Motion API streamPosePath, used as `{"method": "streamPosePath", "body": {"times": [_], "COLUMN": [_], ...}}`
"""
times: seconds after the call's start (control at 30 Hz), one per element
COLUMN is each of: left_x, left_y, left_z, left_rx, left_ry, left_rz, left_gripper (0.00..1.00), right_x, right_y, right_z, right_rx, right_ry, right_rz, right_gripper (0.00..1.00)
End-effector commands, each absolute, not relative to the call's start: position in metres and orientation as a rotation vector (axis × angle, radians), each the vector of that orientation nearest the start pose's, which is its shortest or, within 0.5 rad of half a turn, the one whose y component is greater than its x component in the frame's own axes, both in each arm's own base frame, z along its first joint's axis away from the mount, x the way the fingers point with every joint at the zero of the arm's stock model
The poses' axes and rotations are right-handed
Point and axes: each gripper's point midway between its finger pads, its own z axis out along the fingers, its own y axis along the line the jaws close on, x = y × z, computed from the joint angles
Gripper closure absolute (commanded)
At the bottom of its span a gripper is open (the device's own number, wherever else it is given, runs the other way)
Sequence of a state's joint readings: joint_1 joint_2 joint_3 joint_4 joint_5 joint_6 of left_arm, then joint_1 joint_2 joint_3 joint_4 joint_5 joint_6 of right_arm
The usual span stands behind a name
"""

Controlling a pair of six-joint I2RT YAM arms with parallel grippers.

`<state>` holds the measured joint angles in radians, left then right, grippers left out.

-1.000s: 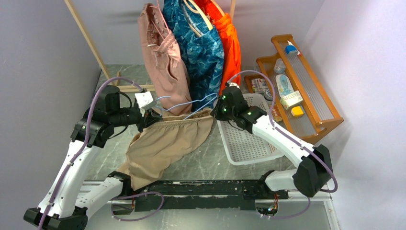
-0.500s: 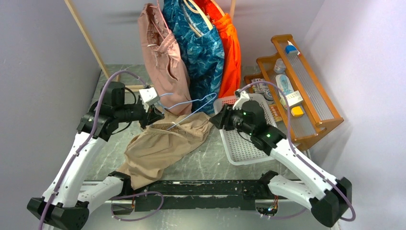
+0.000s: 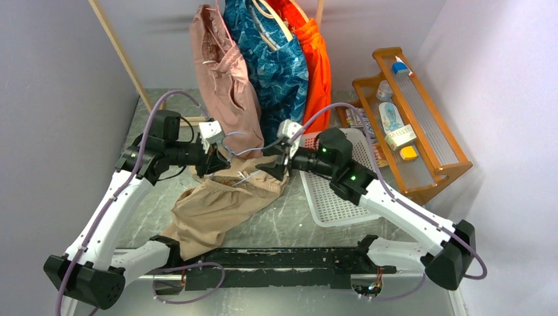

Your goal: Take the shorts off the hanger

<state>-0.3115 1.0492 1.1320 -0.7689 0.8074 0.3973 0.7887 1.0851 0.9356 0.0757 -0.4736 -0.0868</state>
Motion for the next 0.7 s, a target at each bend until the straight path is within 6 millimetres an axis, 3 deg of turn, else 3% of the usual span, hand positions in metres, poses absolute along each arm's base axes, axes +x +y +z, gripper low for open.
{"method": "streamPosePath", "body": {"times": [0.0, 0.3, 0.47, 0.6, 0.67], "left_x": [0.203, 0.189, 0.182, 0.183, 0.188], "left_y": [-0.195, -0.195, -0.194, -0.193, -0.19], "left_z": [0.272, 0.279, 0.277, 0.273, 0.27], "left_rx": [1.172, 1.197, 1.221, 1.195, 1.176], "left_ry": [1.774, 1.724, 1.725, 1.765, 1.792], "left_rz": [-0.912, -0.932, -0.948, -0.952, -0.925], "left_gripper": [0.93, 0.93, 0.93, 0.93, 0.92], "right_x": [0.212, 0.217, 0.219, 0.225, 0.223], "right_y": [0.341, 0.365, 0.373, 0.373, 0.371], "right_z": [0.331, 0.297, 0.281, 0.281, 0.279], "right_rx": [-1.292, -1.483, -1.521, -1.47, -1.448], "right_ry": [1.103, 1.109, 1.138, 1.171, 1.172], "right_rz": [0.755, 0.784, 0.819, 0.807, 0.816], "right_gripper": [0.46, 0.46, 0.51, 0.68, 0.81]}}
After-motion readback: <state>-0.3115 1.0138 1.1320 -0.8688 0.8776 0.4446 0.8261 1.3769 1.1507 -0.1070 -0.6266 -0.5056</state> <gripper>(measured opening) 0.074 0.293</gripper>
